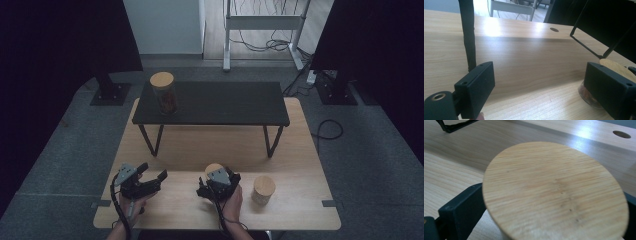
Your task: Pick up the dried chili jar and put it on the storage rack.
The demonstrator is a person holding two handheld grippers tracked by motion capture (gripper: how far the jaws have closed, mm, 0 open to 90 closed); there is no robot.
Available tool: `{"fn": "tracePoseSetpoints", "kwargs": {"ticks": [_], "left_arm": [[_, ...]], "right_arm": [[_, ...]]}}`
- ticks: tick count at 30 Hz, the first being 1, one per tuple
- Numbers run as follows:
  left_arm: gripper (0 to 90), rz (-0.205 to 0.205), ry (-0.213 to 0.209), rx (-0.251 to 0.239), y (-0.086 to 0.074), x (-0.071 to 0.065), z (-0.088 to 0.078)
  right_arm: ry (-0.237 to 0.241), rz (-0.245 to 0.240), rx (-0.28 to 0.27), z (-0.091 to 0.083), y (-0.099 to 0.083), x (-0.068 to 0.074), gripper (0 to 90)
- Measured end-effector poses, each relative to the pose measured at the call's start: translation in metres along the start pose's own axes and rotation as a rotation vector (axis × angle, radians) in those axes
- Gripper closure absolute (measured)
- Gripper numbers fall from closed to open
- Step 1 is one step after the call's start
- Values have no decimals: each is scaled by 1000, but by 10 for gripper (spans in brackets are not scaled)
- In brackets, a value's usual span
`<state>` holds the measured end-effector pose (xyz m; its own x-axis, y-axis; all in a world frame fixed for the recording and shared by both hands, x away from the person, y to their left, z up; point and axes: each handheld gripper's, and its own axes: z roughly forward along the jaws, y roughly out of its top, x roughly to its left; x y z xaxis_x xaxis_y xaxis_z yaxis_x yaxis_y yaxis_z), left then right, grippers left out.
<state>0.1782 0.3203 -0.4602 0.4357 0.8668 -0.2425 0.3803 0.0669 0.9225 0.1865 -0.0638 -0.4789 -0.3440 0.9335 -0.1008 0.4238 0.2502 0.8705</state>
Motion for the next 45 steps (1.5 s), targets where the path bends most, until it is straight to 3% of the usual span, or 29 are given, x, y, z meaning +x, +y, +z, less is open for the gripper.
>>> {"fn": "tracePoseSetpoints", "kwargs": {"ticks": [10,20,35,45], "left_arm": [[95,-1,1,1,0,1,0],[96,-2,1,7,-1,2,2],[98,2,0,7,-1,1,2],[99,3,0,10,-1,1,3]], "right_arm": [[3,0,21,5,1,-1,40],[5,10,16,8,-1,-1,224],[21,4,2,7,-3,-3,240],[17,6,-36,3,-6,-6,241]]}}
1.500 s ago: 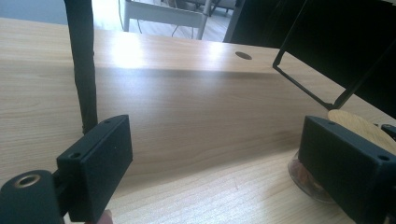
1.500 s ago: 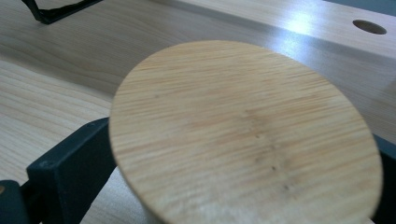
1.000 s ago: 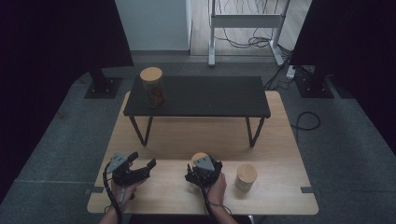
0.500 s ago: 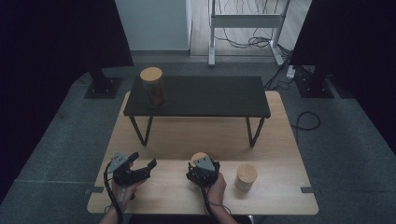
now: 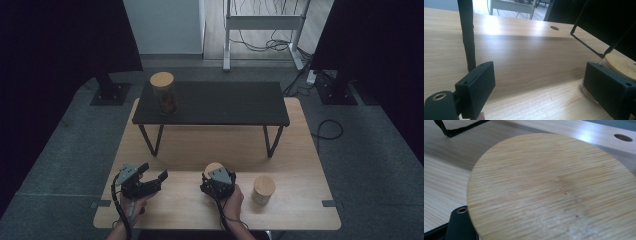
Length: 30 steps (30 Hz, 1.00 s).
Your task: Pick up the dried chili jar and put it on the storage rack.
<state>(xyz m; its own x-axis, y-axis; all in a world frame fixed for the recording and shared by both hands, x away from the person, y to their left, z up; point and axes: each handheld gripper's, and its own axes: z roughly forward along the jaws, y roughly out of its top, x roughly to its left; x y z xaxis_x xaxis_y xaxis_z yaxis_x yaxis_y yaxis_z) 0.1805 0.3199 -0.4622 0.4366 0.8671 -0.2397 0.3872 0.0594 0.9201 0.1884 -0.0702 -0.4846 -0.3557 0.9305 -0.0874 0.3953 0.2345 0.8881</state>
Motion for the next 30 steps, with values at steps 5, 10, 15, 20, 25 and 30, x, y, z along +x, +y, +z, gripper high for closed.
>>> {"fn": "tracePoseSetpoints", "kwargs": {"ticks": [5,10,15,20,25,30], "left_arm": [[100,-2,2,-1,0,0,0],[100,0,2,-3,0,-1,0],[100,-3,4,-3,0,-1,0],[101,-4,13,-7,-1,-1,0],[107,-3,17,-14,-2,-3,-1],[107,-1,12,-15,-2,-3,-1]], "right_arm": [[4,2,-13,-3,1,-2,242],[9,2,-25,-7,0,-2,243],[19,2,-47,-13,-1,-3,243],[18,-23,-66,-19,-2,0,243],[22,-19,-88,-23,-4,-1,243],[14,-30,-107,-27,-4,0,243]]}}
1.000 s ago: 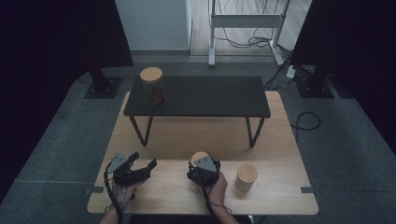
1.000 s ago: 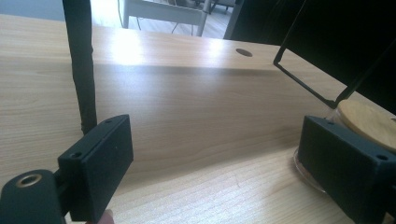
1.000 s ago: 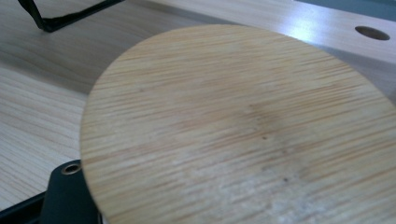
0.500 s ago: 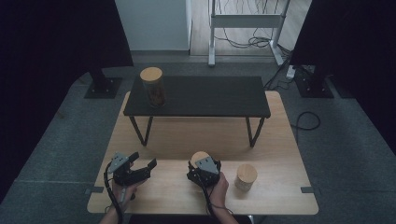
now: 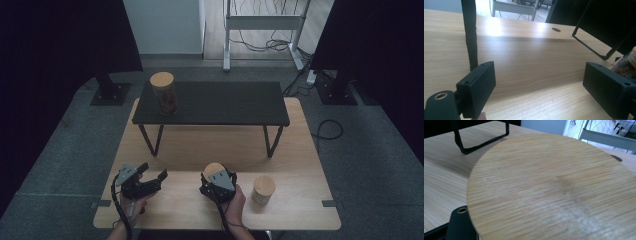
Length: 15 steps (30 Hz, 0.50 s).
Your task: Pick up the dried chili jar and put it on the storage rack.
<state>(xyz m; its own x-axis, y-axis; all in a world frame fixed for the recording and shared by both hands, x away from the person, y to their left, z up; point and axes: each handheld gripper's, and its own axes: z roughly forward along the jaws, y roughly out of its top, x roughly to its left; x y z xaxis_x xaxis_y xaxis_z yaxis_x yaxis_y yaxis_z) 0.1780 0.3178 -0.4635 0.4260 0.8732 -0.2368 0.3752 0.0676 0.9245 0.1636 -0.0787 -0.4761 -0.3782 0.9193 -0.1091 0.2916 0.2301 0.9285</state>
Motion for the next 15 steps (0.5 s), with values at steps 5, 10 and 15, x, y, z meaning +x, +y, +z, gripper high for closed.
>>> {"fn": "tracePoseSetpoints", "kwargs": {"ticks": [5,10,15], "left_arm": [[104,5,-6,4,0,0,1],[104,5,-6,10,0,0,2],[104,6,1,3,-1,0,1]], "right_arm": [[-1,-16,-17,-6,4,0,244],[3,-14,-17,-9,8,0,244],[6,-5,-17,-12,7,0,244]]}}
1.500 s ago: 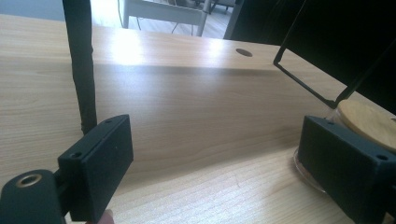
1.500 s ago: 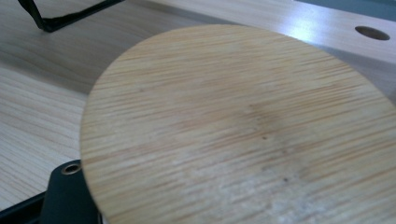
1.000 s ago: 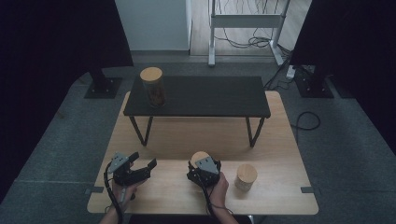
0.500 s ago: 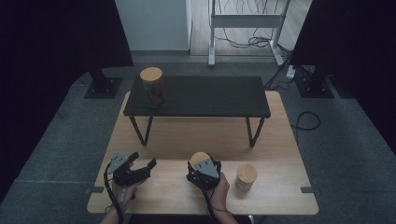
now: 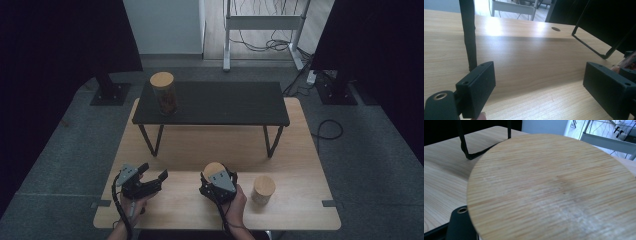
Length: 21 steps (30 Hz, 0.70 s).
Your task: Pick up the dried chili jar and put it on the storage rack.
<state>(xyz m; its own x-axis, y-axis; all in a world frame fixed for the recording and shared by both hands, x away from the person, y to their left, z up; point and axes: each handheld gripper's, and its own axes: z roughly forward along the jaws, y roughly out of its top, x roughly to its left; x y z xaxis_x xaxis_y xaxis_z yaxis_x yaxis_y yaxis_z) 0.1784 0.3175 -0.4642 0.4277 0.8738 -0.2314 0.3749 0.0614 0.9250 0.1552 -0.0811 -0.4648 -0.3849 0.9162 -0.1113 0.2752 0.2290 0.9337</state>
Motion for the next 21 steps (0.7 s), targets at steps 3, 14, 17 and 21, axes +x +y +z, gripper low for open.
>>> {"fn": "tracePoseSetpoints", "kwargs": {"ticks": [3,14,17,21], "left_arm": [[104,-1,0,4,0,0,1],[105,0,4,10,0,0,2],[104,0,4,10,0,0,2],[104,-1,5,10,0,1,2]], "right_arm": [[-1,2,-2,-2,0,0,244],[-4,1,-22,-9,3,-3,245],[-4,0,-29,-10,5,-3,245],[-3,-2,-38,-13,7,-4,245]]}}
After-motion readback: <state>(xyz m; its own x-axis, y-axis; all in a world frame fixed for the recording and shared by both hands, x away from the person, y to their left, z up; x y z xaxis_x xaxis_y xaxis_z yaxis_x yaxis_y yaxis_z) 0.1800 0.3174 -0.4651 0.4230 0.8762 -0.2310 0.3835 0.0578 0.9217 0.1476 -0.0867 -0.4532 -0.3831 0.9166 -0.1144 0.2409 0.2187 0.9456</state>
